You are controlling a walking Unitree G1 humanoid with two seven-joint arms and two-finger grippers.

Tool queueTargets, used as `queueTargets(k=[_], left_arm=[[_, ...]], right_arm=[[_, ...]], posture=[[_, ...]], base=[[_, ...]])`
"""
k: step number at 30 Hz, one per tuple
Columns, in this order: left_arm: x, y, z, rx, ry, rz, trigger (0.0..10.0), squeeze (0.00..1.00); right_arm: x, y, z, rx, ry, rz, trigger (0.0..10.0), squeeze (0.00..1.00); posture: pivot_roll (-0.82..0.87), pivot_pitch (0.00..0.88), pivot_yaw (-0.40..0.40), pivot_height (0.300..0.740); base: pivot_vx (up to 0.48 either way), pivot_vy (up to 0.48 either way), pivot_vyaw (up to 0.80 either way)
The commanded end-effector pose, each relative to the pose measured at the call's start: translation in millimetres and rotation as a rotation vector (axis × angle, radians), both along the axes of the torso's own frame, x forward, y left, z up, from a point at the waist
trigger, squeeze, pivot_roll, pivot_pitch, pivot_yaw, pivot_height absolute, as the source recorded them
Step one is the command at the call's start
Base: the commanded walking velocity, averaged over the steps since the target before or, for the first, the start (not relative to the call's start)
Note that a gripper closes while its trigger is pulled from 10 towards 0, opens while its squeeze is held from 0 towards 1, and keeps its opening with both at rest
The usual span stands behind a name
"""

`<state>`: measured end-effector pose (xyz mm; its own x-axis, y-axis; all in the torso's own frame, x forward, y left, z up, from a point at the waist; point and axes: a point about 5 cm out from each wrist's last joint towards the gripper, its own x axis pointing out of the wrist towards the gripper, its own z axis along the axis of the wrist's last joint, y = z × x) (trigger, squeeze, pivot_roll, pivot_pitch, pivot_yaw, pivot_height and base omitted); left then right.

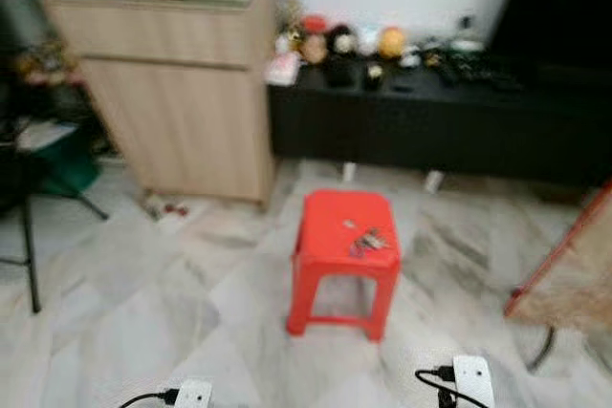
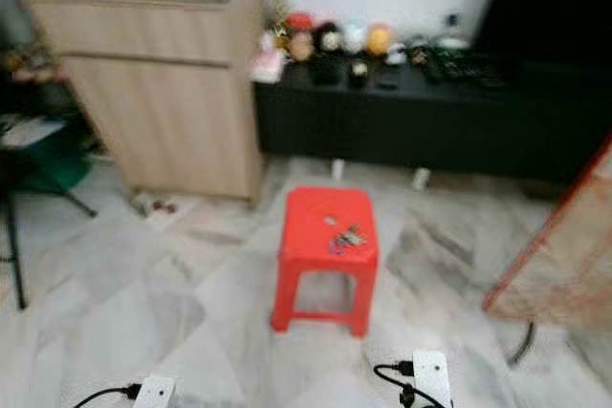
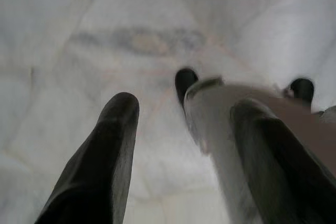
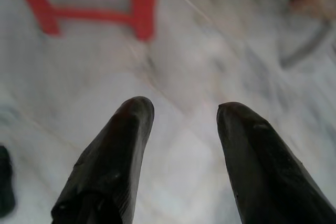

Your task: Hang keys on a hook

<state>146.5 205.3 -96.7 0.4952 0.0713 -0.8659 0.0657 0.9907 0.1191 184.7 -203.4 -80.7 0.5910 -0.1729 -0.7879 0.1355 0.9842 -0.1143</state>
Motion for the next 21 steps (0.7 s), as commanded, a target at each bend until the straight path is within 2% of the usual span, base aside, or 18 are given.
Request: queueTargets(k=[1, 12, 21], left_arm=[[2.2, -3.0, 0.2, -0.005, 0.003, -0.013, 10.0, 0.00], [2.5, 0.2, 0.9, -0.005, 0.001, -0.010, 10.0, 0.00], [0.8, -0.3, 0.1, -0.007, 0.006, -0.009, 10.0, 0.00]], right_arm=[[-1.1, -3.2, 0.4, -0.006, -0.011, -0.015, 10.0, 0.00], [2.0, -3.4, 2.1, -0.023, -0.020, -0.003, 10.0, 0.00], [4.9, -2.6, 3.7, -0.018, -0.039, -0.001, 10.0, 0.00]], posture=[[0.04, 0.000, -0.056, 0.740], [0.03, 0.000, -0.056, 0.740], [0.03, 0.000, -0.058, 0.740]], base=[[0.247, 0.000, 0.00], [0.327, 0.000, 0.00], [0.289, 0.000, 0.68]])
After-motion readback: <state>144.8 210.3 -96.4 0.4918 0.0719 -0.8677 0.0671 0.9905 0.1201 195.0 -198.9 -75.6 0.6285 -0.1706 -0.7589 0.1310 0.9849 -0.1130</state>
